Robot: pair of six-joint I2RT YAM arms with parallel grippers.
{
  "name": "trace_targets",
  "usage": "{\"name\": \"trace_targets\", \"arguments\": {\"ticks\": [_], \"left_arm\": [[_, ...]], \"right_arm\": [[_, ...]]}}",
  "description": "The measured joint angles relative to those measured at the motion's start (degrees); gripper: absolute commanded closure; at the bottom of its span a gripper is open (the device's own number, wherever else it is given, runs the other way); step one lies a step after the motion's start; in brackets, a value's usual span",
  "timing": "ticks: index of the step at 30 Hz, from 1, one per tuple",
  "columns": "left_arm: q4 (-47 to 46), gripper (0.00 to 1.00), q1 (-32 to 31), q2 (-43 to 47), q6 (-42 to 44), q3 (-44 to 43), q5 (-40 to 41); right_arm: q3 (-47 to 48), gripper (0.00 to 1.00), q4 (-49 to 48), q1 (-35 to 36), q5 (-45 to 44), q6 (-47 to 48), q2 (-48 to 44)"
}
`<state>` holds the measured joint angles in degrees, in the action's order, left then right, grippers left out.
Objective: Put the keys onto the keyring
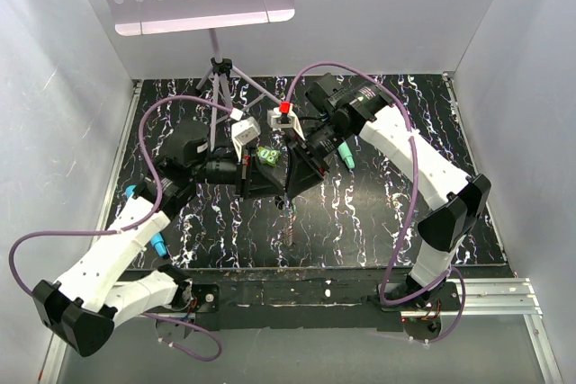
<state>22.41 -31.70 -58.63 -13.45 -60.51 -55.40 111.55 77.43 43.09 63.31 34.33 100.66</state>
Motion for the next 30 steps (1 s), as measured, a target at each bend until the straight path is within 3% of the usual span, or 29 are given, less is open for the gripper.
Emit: {"name": "trace_targets", "arguments": {"ticks": [5,11,19,25,30], "left_arm": [[-12.41,1.0,0.02,5.97,-6.14,8.31,2.29],[-38.93,1.0,-0.15,14.88,-16.2,23.37,7.89],[-77.68,1.0,-2.29,9.73,-26.56,34.49,21.33],[-91.03,1.0,-7.67,4.02,-27.19,36.48,31.71],[-94.86,1.0,-9.05,0.2,-27.5,36.68,35.63]], "right_arm": [[0.35,0.55,0.09,-1.22,1.33,-0.81,-0.5],[2.64,0.55,0.02,-6.08,3.78,-2.71,-3.67],[4.98,0.54,-0.37,-7.19,6.43,-7.13,-7.45],[6.12,0.54,-4.2,-8.13,5.62,-12.11,-7.15],[7.19,0.55,-7.91,-8.72,3.96,-16.48,-6.84]]}}
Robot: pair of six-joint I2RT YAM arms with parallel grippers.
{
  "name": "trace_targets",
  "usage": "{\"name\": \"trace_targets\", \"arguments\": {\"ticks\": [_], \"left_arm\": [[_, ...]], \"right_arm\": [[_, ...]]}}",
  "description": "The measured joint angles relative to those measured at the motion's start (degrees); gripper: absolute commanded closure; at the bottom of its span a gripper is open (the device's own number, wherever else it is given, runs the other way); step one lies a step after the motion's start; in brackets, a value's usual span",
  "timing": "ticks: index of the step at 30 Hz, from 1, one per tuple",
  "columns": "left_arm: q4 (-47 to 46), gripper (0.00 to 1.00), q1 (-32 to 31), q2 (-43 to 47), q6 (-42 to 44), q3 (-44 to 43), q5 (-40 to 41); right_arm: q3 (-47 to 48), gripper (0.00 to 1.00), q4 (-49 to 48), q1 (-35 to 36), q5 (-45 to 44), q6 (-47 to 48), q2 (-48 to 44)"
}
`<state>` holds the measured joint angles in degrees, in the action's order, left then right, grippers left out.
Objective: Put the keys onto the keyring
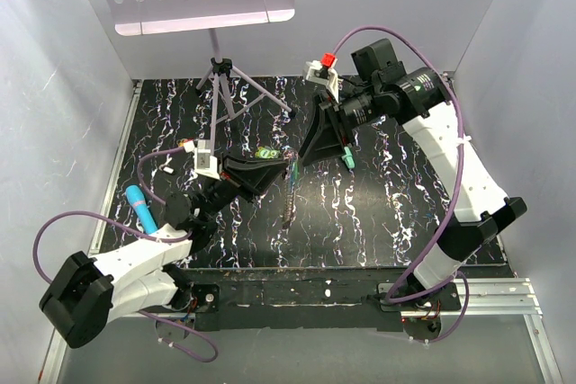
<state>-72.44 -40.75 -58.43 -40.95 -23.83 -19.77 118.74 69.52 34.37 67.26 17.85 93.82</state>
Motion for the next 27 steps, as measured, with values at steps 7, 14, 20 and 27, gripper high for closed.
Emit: {"name": "trace_targets", "arguments": {"ticks": [7,14,20,27], "left_arm": [[-0.13,1.0,-0.26,-2.12,-0.24,0.0,0.55],[-0.9,1.0,-0.31,-2.1,-0.31,0.0,0.24],[-1.11,1.0,-0.31,-2.03,-0.46,0.0,0.13],[-1.29,1.0,-0.31,-2.03,-0.68,-0.02,-0.37]], "right_arm": [[-0.68,0.58,-3.3,-1.18,-0.98,-3.41,0.17],[-3.06,0.59,-5.01,-1.2,-2.21,-4.68,0.42],[-4.61,0.6,-5.7,-1.2,-2.67,-5.57,0.46],[-5.11,0.65,-6.69,-0.7,-2.69,-5.73,0.79]]}}
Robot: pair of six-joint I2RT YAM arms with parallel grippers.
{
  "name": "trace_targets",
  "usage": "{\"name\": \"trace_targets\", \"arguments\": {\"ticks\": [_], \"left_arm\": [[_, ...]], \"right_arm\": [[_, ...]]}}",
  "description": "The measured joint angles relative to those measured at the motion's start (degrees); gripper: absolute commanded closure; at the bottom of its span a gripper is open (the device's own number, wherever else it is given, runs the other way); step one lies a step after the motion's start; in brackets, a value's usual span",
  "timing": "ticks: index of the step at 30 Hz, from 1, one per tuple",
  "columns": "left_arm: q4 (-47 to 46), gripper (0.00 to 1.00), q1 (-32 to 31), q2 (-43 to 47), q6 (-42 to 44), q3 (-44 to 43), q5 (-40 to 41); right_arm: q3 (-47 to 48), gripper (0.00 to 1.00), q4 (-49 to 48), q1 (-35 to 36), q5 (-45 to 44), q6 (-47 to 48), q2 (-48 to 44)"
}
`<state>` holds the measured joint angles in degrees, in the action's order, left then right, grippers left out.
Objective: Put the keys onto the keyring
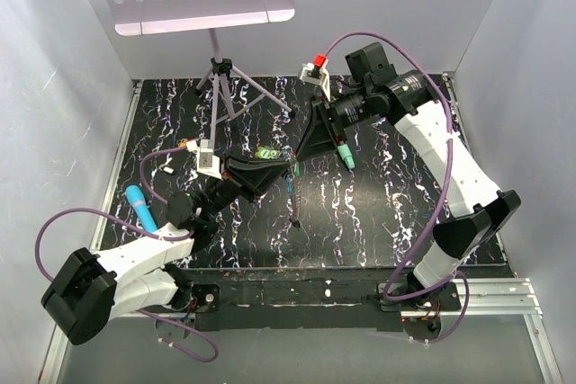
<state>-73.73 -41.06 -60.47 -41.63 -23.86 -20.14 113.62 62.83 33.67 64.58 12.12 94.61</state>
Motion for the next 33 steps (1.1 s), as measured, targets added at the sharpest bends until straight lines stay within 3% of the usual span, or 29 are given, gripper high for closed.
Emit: {"name": "trace_targets", "arguments": {"ticks": [6,14,33], "left_arm": [[-0.02,1.0,0.0,0.02,0.0,-0.17,-0.04],[0.04,1.0,0.0,0.04,0.04,-0.24,-0.02],[0.68,1.0,0.0,1.64,1.07,-0.26,-0.37]], "right_arm": [[-0.22,0.73,-0.04,0.44,-0.13,0.04,0.42],[-1.25,0.98,-0.26,0.63,0.09,0.02,0.42],[-7.13,0.99,-2.95,1.64,3.63,-0.63,-0.39]]}}
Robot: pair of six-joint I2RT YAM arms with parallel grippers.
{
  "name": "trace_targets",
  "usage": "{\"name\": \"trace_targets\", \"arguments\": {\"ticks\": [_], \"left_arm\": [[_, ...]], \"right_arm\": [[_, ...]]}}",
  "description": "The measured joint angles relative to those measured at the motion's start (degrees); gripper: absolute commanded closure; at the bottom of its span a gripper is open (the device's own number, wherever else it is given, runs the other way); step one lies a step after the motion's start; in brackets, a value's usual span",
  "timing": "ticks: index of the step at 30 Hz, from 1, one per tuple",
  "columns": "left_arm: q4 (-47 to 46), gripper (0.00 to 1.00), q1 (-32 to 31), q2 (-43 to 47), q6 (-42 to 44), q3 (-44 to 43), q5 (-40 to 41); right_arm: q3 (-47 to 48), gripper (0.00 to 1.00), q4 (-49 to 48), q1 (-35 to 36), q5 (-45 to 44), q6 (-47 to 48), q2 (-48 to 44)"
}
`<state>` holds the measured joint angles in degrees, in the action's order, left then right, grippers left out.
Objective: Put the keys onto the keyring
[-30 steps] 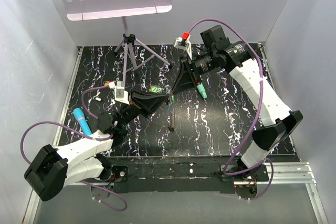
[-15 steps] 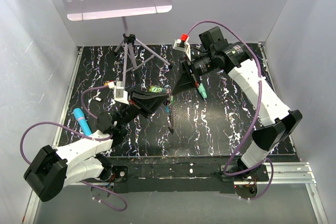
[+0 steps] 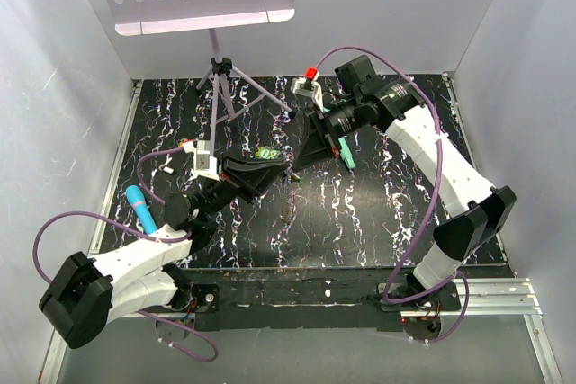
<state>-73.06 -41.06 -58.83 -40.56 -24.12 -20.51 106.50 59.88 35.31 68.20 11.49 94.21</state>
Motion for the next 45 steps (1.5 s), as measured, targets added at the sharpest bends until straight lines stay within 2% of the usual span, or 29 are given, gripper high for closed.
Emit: {"name": "trace_targets", "arguments": {"ticks": [5,12,17,28,40,42,45], "left_arm": [[-0.24,1.0,0.0,0.0,-0.2,-0.04,-0.11],[-0.44,1.0,0.0,0.04,-0.22,-0.04,-0.07],[-0.81,1.0,0.0,0.61,-0.55,-0.04,-0.11],[-0.94,1.0,0.0,0.26,-2.1,-0.04,-0.81],[-1.01,1.0,0.0,-0.13,-2.38,-0.04,-1.05],[-1.03,1.0,0.0,-0.22,-2.51,-0.04,-1.05],[-1.14,1.0,0.0,-0.37,-2.75,-0.04,-1.11]], "right_arm": [[-0.35,0.99,-0.55,0.39,0.79,-0.85,-0.04],[-0.55,0.69,-0.68,0.46,0.39,-0.57,-0.15],[-0.31,0.63,0.61,0.28,-0.31,1.38,-0.52],[3.5,0.62,1.68,0.28,0.17,2.64,-0.61],[3.5,0.66,1.68,1.18,0.13,2.62,-0.61],[3.5,0.71,1.68,1.53,0.11,2.62,-0.61],[3.5,0.88,1.66,1.81,-0.33,2.84,-0.57]]}}
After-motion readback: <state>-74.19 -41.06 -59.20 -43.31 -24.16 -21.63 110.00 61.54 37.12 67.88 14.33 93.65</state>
